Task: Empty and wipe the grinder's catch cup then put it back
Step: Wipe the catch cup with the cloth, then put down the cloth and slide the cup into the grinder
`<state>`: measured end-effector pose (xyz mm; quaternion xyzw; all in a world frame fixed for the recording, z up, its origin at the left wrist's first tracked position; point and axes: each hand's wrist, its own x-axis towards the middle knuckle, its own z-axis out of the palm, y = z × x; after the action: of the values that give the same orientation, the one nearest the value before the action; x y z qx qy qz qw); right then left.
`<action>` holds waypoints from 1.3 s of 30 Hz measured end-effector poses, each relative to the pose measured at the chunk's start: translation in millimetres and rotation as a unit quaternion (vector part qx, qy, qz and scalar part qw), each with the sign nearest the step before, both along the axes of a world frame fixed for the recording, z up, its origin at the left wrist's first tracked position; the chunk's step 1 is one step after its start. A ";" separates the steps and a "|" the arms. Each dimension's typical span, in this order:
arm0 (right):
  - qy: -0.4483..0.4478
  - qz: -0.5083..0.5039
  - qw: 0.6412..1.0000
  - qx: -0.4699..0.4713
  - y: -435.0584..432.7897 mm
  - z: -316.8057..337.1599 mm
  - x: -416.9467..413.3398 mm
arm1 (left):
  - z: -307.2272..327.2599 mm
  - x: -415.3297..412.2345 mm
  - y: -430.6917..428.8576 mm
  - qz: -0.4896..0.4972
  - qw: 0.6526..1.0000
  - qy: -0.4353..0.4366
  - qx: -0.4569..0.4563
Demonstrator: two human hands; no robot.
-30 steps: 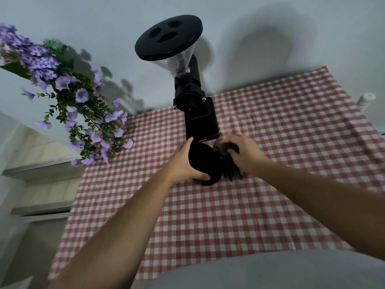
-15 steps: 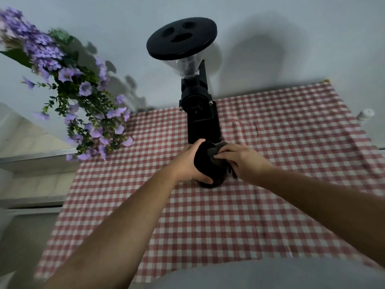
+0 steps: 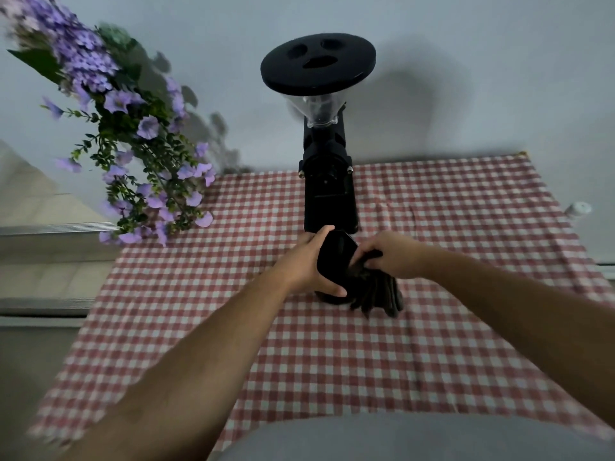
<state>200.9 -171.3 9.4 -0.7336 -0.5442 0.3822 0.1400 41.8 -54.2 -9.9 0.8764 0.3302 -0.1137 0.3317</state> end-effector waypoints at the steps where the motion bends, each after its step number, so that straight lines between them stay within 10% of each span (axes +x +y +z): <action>1: 0.017 -0.047 0.998 0.031 2.3 0.3 1.1 | -0.4 0.0 -0.1 -0.003 1.000 -0.001 0.004; 5: 0.103 -0.268 0.943 0.171 -4.2 -21.9 -30.9 | -3.7 -1.6 1.4 0.007 1.000 -0.007 -0.002; 12: 0.020 -0.025 0.999 -0.011 -25.4 -1.0 -5.3 | -2.8 -1.7 2.2 -0.003 1.000 -0.004 0.004; 20: -0.127 -0.243 0.941 0.198 -37.2 2.7 -2.6 | -1.8 -0.4 3.7 -0.004 1.000 0.006 -0.007; 27: -0.199 -0.035 0.977 -0.069 -81.7 -76.1 -2.5 | -2.2 -1.6 2.4 0.000 1.000 0.000 -0.018; 39: -0.073 -0.150 0.972 0.166 -36.3 -20.3 19.0 | -34.1 -37.9 -39.3 0.180 0.962 -0.199 0.044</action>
<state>219.9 -207.6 -10.9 -0.7996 -0.4923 0.2060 0.2756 3.9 -93.5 -44.0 0.8210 0.4149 0.1395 0.3664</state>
